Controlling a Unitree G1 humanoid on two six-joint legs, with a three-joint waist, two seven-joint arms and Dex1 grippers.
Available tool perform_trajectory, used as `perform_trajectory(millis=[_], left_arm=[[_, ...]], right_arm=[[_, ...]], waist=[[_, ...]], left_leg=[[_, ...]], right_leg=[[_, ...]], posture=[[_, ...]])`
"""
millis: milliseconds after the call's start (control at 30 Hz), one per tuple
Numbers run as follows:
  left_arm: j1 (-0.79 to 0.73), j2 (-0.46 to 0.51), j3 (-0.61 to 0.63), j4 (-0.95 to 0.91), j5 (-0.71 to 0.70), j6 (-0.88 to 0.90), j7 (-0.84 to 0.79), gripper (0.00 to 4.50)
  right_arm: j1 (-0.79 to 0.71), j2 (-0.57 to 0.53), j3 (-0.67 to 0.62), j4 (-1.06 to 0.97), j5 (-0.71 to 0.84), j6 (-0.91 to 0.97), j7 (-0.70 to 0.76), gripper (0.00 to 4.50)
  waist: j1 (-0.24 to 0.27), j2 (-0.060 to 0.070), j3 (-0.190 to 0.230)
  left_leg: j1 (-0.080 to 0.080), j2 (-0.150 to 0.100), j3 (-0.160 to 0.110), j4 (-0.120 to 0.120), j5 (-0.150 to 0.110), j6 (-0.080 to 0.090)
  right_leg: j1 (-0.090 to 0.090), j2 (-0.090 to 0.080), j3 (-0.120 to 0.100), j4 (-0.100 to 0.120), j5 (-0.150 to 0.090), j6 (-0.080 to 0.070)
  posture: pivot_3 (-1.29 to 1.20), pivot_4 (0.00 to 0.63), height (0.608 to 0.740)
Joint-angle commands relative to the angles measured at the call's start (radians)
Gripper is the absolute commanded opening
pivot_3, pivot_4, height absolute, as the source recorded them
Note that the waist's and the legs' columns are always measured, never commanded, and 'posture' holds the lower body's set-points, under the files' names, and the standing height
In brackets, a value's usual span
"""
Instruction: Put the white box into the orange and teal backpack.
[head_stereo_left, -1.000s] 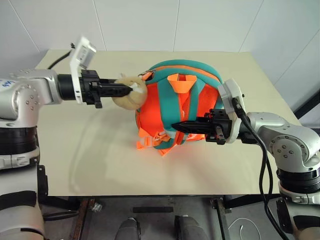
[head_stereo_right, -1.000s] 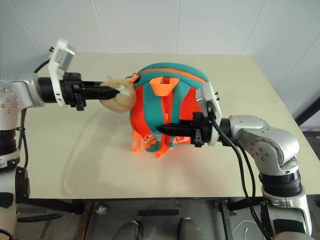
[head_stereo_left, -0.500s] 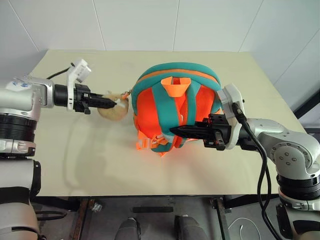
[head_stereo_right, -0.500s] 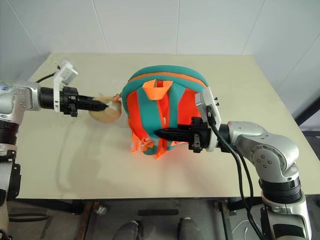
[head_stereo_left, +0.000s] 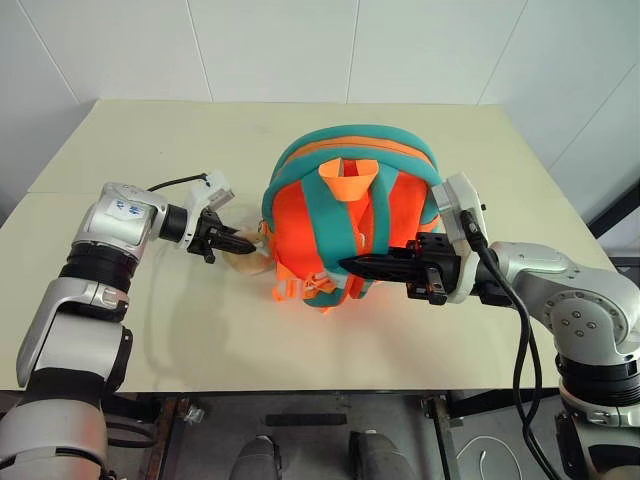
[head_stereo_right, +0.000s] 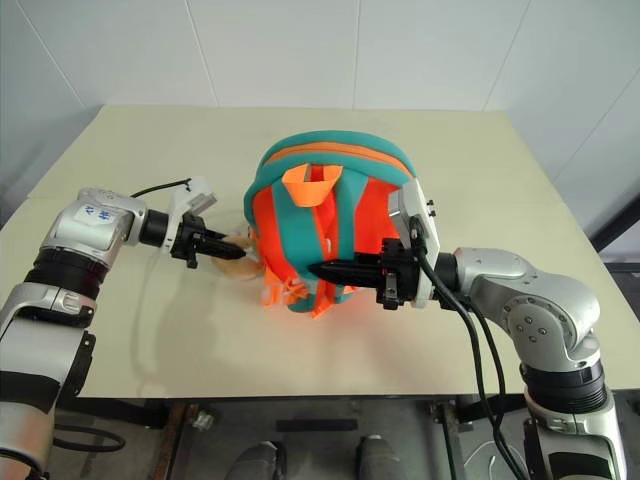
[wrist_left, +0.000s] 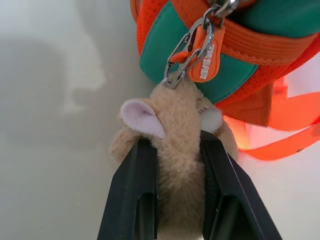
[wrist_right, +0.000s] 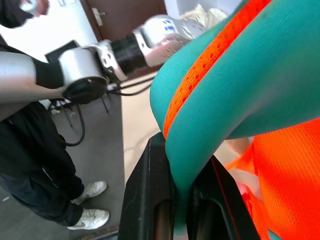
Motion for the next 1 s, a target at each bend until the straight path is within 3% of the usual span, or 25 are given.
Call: perform_trajectory(millis=[33,367,433,567,700,833,1000], left_arm=[[0.065,0.025,0.088,-0.141,-0.059,0.024,-0.013,0.97],[0.365,0.132,0.419,-0.49,-0.226,0.093,0.081,4.24],[0.43,0.147,0.488,-0.535,-0.244,0.082,0.11,4.5],[0.558,0.153,0.626,-0.561,-0.258,-0.057,0.147,4.5],[0.606,0.082,0.772,-0.57,-0.343,-0.239,0.143,4.5],[0.625,0.059,0.78,-0.554,-0.39,-0.323,0.094,4.5],[0.652,0.038,0.779,-0.55,-0.438,-0.36,0.072,4.5]], right_arm=[[0.004,-0.053,-0.053,-0.035,0.009,0.003,0.008,0.32],[0.079,-0.355,-0.146,0.03,-0.087,-0.002,0.148,3.74],[0.13,-0.423,-0.178,0.067,-0.143,-0.029,0.183,4.42],[0.248,-0.51,-0.261,0.181,-0.245,-0.105,0.241,4.47],[0.275,-0.492,-0.314,0.322,-0.3,-0.179,0.255,4.47],[0.216,-0.421,-0.31,0.41,-0.337,-0.249,0.205,4.47],[0.209,-0.34,-0.305,0.339,-0.326,-0.223,0.15,4.47]], waist=[[0.001,0.0,0.0],[0.001,0.0,0.0],[0.001,0.0,0.0],[0.001,0.0,0.0],[0.001,0.0,0.0],[-0.001,0.0,0.0],[-0.006,0.0,0.0]], left_leg=[[0.0,0.0,0.0,0.0,0.0,0.0],[0.0,0.0,0.0,-0.001,0.0,0.001],[0.0,0.0,0.0,0.0,0.0,0.001],[0.0,-0.001,0.001,0.0,-0.001,0.001],[0.001,-0.001,0.001,0.001,-0.001,0.001],[0.002,-0.001,0.002,0.0,-0.001,0.001],[0.003,0.0,0.003,0.0,0.0,0.001]], right_leg=[[0.0,0.0,0.0,0.0,0.0,0.0],[0.0,-0.001,0.0,-0.002,0.0,0.0],[0.001,-0.002,0.0,-0.002,0.0,0.0],[0.001,-0.003,0.0,-0.002,0.0,0.0],[0.002,-0.003,-0.001,-0.002,0.0,0.0],[0.002,-0.004,-0.001,-0.002,0.002,0.0],[0.001,-0.003,0.0,-0.002,0.003,-0.001]], posture=[[0.0,0.15,0.74],[0.0,0.15,0.74],[0.0,0.15,0.74],[0.0,0.15,0.74],[0.0,0.15,0.74],[0.0,0.15,0.74],[0.0,0.15,0.74]])
